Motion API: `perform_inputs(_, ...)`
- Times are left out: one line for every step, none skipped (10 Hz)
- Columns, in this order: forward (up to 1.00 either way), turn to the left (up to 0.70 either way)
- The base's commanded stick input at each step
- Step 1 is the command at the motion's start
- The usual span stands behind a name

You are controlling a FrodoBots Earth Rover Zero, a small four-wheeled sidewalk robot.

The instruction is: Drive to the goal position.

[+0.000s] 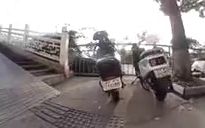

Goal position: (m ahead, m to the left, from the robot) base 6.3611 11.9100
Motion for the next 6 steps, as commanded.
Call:
perform_inputs(0.00,0.45)
perform_inputs(0.00,0.45)
perform_inputs(0.00,0.45)
perform_inputs(0.00,0.45)
perform_inputs(0.00,0.45)
perform_inputs(0.00,0.45)
